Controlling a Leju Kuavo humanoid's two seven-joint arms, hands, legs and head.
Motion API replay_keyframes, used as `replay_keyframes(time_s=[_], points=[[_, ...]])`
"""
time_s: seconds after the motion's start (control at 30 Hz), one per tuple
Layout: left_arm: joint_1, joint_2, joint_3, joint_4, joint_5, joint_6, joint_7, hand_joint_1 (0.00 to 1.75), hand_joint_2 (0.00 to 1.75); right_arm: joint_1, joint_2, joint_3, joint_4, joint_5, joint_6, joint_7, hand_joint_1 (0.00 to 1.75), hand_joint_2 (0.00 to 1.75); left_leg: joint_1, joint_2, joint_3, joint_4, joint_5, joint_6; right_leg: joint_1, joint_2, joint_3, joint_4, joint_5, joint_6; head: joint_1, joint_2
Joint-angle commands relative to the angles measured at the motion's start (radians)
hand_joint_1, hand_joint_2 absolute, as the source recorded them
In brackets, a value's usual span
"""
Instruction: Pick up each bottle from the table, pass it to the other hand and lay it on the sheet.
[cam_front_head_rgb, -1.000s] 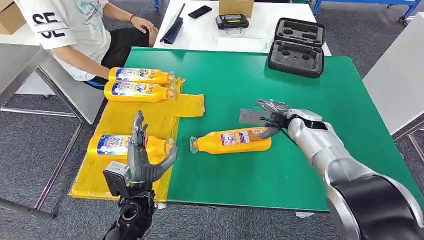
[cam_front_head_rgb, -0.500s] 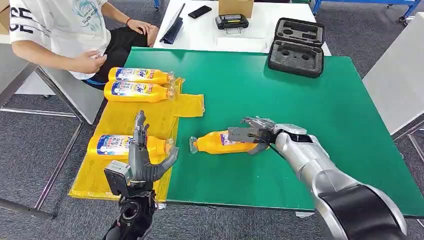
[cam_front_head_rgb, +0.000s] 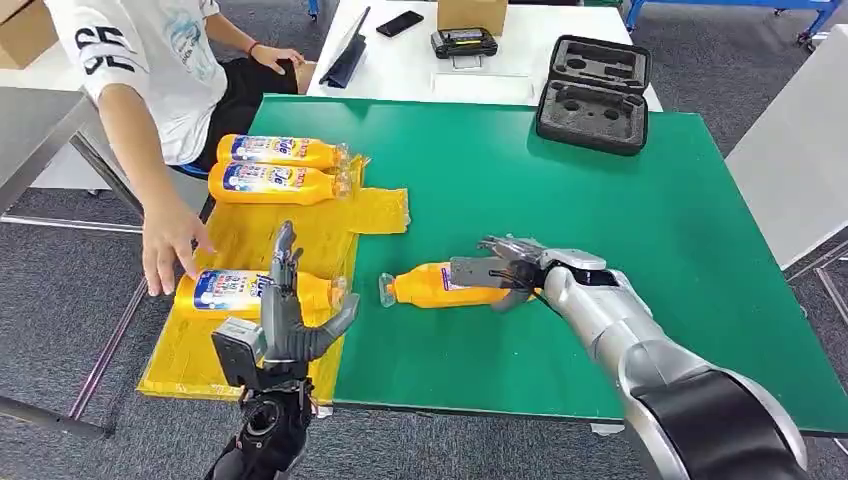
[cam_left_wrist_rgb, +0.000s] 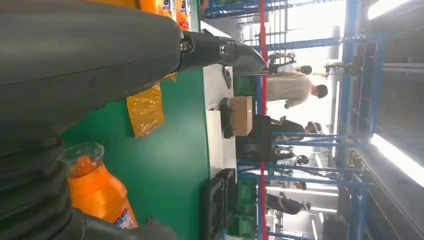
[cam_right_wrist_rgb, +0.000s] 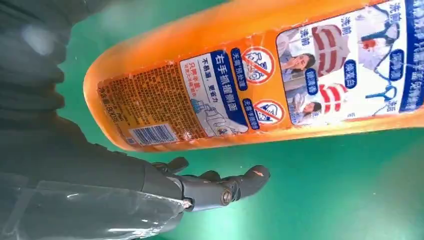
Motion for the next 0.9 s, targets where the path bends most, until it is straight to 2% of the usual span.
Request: replay_keyframes(time_s=[0.03, 0.37, 0.43, 0.47, 0.67, 0.77, 0.9], points=[[-0.026, -0.005, 0.012, 0.071, 0.009, 0.003, 0.003, 0.0, 1.75, -0.006, -0.009, 0.051, 0.056, 0.024, 0.044, 0.02, 1.75, 1.75, 0.001, -0.001, 0.004, -0.001, -0.001, -0.001, 0.001, -0.001, 0.005, -0.001, -0.002, -0.001, 0.0, 0.0], [-0.025, -0.006, 0.013, 0.072, 0.012, 0.004, 0.003, 0.0, 1.75, -0.003, -0.006, 0.058, 0.057, 0.031, 0.054, 0.025, 1.75, 1.75, 0.0, -0.001, 0.002, -0.001, -0.001, -0.001, 0.0, -0.001, 0.003, -0.001, -0.001, -0.001, 0.0, 0.0], [-0.023, -0.005, 0.012, 0.071, 0.01, 0.006, 0.003, 0.0, 1.75, 0.007, -0.006, 0.056, 0.056, 0.029, 0.054, 0.029, 1.75, 1.75, 0.002, -0.001, 0.007, -0.001, -0.003, -0.002, 0.002, 0.0, 0.008, -0.002, -0.003, -0.002, 0.0, 0.0], [-0.023, -0.006, 0.012, 0.071, 0.009, 0.01, 0.003, 0.0, 1.75, 0.014, -0.006, 0.062, 0.056, 0.034, 0.052, 0.033, 1.75, 1.75, 0.001, -0.001, 0.003, -0.001, -0.001, -0.001, 0.001, -0.001, 0.003, -0.001, -0.001, -0.001, 0.0, 0.0], [-0.021, -0.009, 0.018, 0.07, 0.009, 0.021, 0.003, 0.0, 1.75, 0.033, 0.003, 0.069, 0.052, 0.042, 0.015, 0.034, 1.75, 1.75, 0.001, -0.001, 0.004, -0.001, -0.001, -0.001, 0.001, 0.0, 0.004, -0.002, -0.001, -0.001, 0.0, 0.0], [0.006, 0.002, 0.028, 0.032, 0.009, 0.029, 0.003, 0.0, 1.75, 0.028, 0.014, 0.028, 0.033, -0.002, -0.116, -0.063, 1.75, 1.75, 0.001, 0.0, 0.004, -0.001, -0.001, -0.001, 0.001, 0.0, 0.004, -0.002, -0.001, -0.001, 0.0, 0.0], [0.055, 0.014, 0.066, -0.047, 0.03, 0.024, 0.003, 0.0, 1.75, 0.057, 0.023, -0.126, -0.065, -0.176, -0.322, -0.316, 1.75, 1.75, 0.001, 0.003, 0.005, 0.0, -0.002, -0.002, 0.001, 0.004, 0.004, 0.0, -0.001, -0.002, 0.0, 0.0]])
